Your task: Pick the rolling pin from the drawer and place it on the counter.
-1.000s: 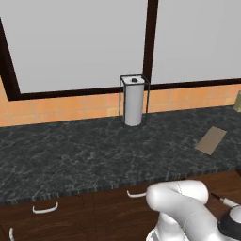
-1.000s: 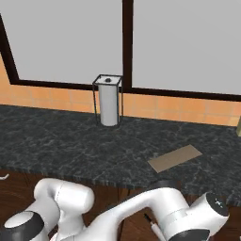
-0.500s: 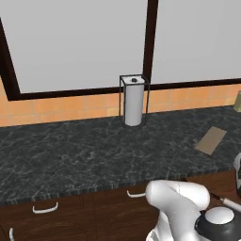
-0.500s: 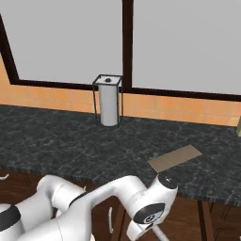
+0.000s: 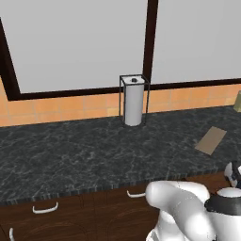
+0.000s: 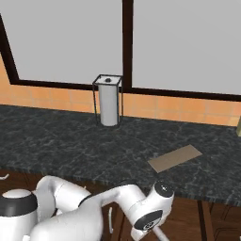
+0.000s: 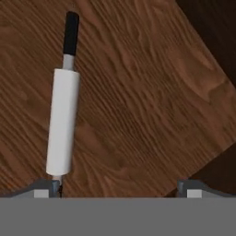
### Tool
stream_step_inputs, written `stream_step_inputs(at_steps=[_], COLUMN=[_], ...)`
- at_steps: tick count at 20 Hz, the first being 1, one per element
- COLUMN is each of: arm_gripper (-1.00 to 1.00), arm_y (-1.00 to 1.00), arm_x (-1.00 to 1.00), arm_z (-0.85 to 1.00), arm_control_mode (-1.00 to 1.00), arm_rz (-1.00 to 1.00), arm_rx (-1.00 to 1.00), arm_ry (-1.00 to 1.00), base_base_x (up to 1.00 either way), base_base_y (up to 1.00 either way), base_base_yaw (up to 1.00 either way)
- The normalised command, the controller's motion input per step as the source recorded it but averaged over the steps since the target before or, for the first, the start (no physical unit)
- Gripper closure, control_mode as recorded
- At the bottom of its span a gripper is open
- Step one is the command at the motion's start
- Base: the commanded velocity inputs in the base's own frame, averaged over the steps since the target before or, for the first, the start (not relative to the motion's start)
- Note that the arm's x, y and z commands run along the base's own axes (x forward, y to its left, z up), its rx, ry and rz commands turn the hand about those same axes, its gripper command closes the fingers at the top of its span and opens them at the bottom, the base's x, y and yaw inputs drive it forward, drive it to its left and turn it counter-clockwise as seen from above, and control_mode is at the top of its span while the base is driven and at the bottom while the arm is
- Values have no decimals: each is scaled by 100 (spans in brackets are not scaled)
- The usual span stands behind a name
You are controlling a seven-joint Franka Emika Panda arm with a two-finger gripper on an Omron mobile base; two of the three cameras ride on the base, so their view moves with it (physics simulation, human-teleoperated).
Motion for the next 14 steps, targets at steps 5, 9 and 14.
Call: stream_step_inputs(at_steps=[5,9,14], arm_gripper=[-100,-100,-100], arm_y=[-84,-15,-28], arm_x=[6,11,15], arm_z=[-57,-11,-28], arm_control_mode=[-100,-100,-100], arm_rz=[0,0,0], arm_rx=[-3,0,0], arm_ry=[2,1,7], base_base_x=[0,0,0], base_base_y=[0,0,0], base_base_yaw=[0,0,0])
